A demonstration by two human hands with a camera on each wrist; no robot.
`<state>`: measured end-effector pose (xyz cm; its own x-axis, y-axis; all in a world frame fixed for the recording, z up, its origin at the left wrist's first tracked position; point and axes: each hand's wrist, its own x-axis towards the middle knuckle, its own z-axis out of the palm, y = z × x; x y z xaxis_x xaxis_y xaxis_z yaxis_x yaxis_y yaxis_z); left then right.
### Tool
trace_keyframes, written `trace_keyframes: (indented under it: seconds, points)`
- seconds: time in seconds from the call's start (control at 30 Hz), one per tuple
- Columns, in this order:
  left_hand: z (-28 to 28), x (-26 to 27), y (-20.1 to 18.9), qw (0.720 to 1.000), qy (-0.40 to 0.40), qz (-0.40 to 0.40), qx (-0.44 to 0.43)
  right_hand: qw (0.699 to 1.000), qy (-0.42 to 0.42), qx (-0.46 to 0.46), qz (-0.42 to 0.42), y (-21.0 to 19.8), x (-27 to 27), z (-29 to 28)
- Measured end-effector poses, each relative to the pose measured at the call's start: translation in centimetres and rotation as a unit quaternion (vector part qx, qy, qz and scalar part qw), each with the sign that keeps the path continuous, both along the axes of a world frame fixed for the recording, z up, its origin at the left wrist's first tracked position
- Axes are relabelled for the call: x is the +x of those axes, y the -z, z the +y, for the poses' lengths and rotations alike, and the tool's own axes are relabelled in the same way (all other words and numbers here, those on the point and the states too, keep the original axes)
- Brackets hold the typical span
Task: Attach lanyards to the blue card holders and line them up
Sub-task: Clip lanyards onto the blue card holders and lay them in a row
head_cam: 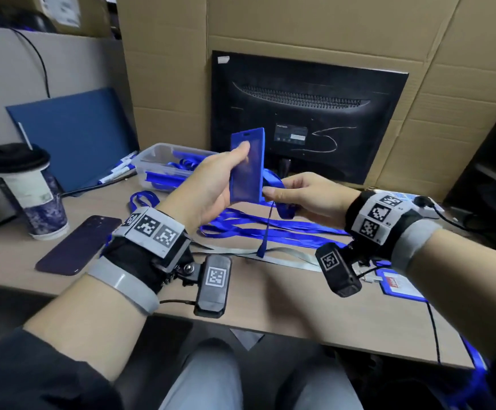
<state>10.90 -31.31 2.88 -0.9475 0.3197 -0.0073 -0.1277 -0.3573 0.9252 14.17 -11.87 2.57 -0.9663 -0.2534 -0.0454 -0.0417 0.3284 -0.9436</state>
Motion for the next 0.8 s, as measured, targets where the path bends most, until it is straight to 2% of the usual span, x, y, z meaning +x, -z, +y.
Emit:
trace_keyframes:
  seconds: [0.27, 0.4, 0.53, 0.7, 0.8]
  points:
    - [-4.6, -2.3, 2.1, 0.997, -0.058, -0.036, 0.027, 0.999, -0.042, -0.007, -0.003, -0.9, -4.6, -3.5]
    - [-6.1, -3.8, 2.6, 0.991, -0.13, -0.016, -0.03, 0.996, 0.055, -0.062, 0.036, -0.6, -7.6, -6.0]
    - [-8.4, -5.0, 3.0, 0.968, -0.232, 0.011, -0.096, 0.98, 0.128, -0.129, 0.084, -1.0, -11.3, -7.7]
    - [-9.8, -6.6, 4.3, 0.972, -0.205, -0.017, -0.111, 0.962, 0.153, -0.193, 0.118, -1.5, -16.1, -9.8]
    - [-10.1, -8.2, 4.9, 0.969, -0.214, -0.013, -0.121, 0.956, 0.144, -0.235, 0.105, -1.4, -19.3, -11.1]
